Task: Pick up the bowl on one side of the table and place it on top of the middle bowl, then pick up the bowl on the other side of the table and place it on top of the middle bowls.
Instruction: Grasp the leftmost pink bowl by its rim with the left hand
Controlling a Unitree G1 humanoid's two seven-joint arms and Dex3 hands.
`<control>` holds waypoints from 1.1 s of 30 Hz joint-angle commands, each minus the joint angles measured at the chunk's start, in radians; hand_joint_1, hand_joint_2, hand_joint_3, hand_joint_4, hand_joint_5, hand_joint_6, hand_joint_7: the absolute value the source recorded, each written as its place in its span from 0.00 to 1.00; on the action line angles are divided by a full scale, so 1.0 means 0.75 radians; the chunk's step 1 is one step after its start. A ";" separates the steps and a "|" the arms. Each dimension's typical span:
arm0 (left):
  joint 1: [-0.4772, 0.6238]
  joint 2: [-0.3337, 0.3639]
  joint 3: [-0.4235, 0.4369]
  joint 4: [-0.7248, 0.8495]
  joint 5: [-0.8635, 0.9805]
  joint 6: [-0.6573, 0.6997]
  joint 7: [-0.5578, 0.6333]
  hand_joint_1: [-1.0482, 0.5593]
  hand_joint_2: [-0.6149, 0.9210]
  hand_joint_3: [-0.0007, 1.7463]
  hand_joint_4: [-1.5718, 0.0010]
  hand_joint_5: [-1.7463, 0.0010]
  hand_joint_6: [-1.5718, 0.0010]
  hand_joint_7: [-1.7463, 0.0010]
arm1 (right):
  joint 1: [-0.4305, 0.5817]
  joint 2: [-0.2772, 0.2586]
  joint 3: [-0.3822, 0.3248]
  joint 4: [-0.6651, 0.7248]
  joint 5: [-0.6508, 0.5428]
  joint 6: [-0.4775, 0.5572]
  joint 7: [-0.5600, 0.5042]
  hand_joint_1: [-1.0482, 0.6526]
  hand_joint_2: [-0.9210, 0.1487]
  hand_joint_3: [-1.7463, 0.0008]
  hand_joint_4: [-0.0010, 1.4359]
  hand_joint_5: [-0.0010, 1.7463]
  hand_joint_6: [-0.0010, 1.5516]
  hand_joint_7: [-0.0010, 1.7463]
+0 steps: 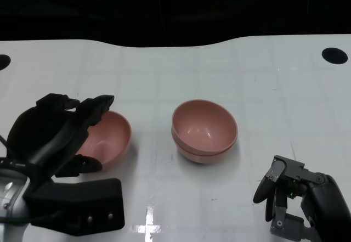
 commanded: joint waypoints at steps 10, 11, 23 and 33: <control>-0.120 0.050 -0.116 0.140 0.019 0.096 -0.135 0.28 0.99 0.00 0.78 0.83 0.78 1.00 | -0.003 0.001 -0.002 -0.002 -0.016 -0.034 -0.006 0.59 0.59 0.10 0.66 1.00 0.53 0.87; -0.156 0.049 -0.163 0.191 0.058 0.108 -0.162 0.28 0.99 0.00 0.77 0.84 0.78 1.00 | 0.002 0.008 0.000 -0.007 -0.009 -0.027 -0.006 0.59 0.60 0.10 0.66 1.00 0.53 0.87; -0.282 0.037 -0.334 0.385 0.107 0.154 -0.197 0.26 0.98 0.00 0.67 0.92 0.74 1.00 | 0.019 0.025 0.004 -0.038 -0.011 0.007 -0.003 0.59 0.58 0.11 0.65 1.00 0.53 0.87; -0.386 -0.034 -0.380 0.720 -0.027 0.019 -0.095 0.44 1.00 0.07 0.50 0.38 0.43 0.93 | 0.011 0.019 -0.003 -0.020 -0.038 -0.019 -0.010 0.59 0.60 0.10 0.65 1.00 0.54 0.87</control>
